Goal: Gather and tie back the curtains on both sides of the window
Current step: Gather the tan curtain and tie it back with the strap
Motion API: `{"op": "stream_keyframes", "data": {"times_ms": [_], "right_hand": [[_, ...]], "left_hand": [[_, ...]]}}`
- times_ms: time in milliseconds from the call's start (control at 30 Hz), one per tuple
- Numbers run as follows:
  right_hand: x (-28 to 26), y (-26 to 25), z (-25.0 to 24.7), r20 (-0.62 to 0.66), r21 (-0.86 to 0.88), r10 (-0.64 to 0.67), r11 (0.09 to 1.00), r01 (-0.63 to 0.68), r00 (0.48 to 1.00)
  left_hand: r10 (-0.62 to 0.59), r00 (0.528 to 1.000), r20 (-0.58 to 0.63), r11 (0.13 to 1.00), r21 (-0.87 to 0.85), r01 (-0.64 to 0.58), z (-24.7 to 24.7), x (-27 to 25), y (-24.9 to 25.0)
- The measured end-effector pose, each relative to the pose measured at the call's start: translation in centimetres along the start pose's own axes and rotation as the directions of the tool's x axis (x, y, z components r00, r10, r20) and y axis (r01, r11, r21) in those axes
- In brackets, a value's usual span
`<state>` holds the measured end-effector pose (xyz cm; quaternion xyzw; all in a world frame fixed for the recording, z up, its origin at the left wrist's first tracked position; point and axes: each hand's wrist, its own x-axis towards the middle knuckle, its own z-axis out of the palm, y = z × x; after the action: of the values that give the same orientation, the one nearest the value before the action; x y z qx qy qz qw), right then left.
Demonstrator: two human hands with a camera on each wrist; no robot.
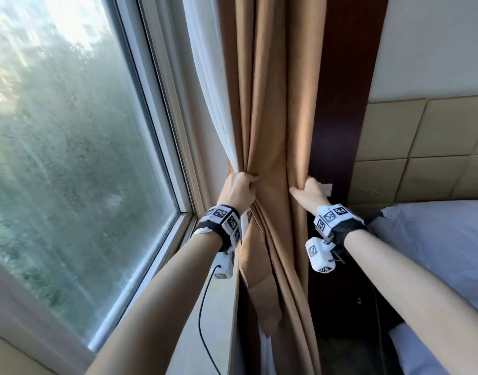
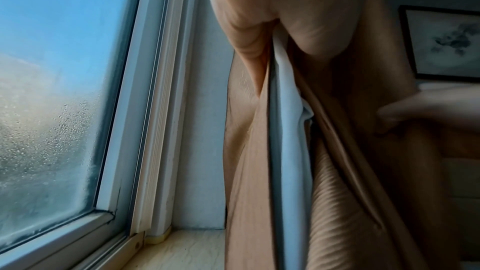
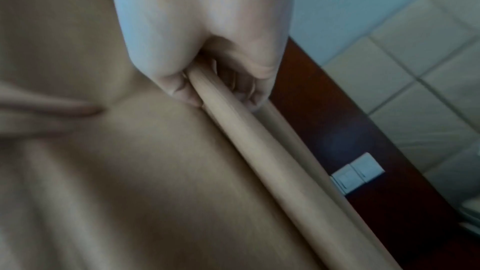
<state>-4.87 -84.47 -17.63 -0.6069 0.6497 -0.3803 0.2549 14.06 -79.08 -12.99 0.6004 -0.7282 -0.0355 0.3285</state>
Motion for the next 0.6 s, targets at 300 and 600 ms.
{"op": "stream_keyframes", "data": {"times_ms": [300, 600], "right_hand": [[-9.8, 0.7, 1.8, -0.199, -0.15, -0.31, 0.947, 0.284, 0.93], [-9.0, -2.5, 5.0, 0.097, -0.377, -0.312, 0.867, 0.325, 0.945]], "left_hand": [[-0.035, 0.999, 0.02, 0.995, -0.093, 0.037, 0.2, 0.2, 0.6], [-0.027, 0.994, 0.108, 0.978, -0.203, 0.048, 0.2, -0.8, 1.9]]}}
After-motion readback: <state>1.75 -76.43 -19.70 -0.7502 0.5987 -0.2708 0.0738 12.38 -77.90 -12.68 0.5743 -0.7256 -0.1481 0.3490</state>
